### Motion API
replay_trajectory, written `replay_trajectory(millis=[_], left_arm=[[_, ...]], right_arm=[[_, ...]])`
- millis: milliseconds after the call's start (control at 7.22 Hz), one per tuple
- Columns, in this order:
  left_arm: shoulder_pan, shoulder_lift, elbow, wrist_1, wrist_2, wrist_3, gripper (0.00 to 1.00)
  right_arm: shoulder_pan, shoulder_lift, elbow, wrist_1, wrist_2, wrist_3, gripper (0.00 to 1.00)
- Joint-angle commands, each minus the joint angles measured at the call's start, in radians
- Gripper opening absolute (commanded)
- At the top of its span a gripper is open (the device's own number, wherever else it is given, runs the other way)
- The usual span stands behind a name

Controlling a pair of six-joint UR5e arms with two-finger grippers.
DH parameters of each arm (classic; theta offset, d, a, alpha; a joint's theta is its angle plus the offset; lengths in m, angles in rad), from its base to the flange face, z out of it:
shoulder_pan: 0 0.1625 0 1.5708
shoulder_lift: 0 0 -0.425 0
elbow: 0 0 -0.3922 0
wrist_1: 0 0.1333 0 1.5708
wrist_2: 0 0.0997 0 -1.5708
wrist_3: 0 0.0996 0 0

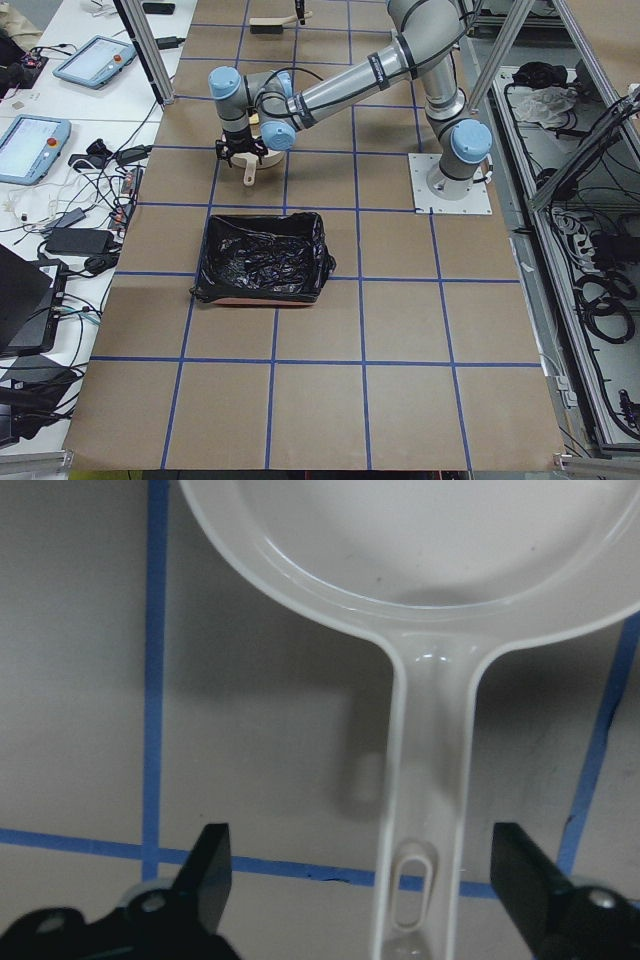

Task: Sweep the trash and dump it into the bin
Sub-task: 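Grasp the dustpan handle with the left gripper while the right gripper grasps the brush handle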

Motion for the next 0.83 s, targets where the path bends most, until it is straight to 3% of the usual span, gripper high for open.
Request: replay_trajectory(millis=[0, 139, 554, 693], left_arm=[[0.013, -0.007, -0.007, -0.010, 0.002, 0.011, 1.00], [0.032, -0.007, -0.007, -0.012, -0.002, 0.016, 1.00], [0.036, -0.031, -0.017, 0.003, 0.002, 0.017, 1.00], [0.036, -0.031, -0.015, 0.005, -0.005, 0.017, 0.92]], right_arm=[[0.000, 0.000, -0.001, -0.002, 0.002, 0.001, 0.13], [0.000, 0.000, -0.003, 0.000, 0.003, 0.001, 0.00], [0.000, -0.011, -0.027, 0.007, 0.014, 0.008, 0.00], [0.003, -0.011, -0.055, 0.015, 0.018, 0.013, 0.00]])
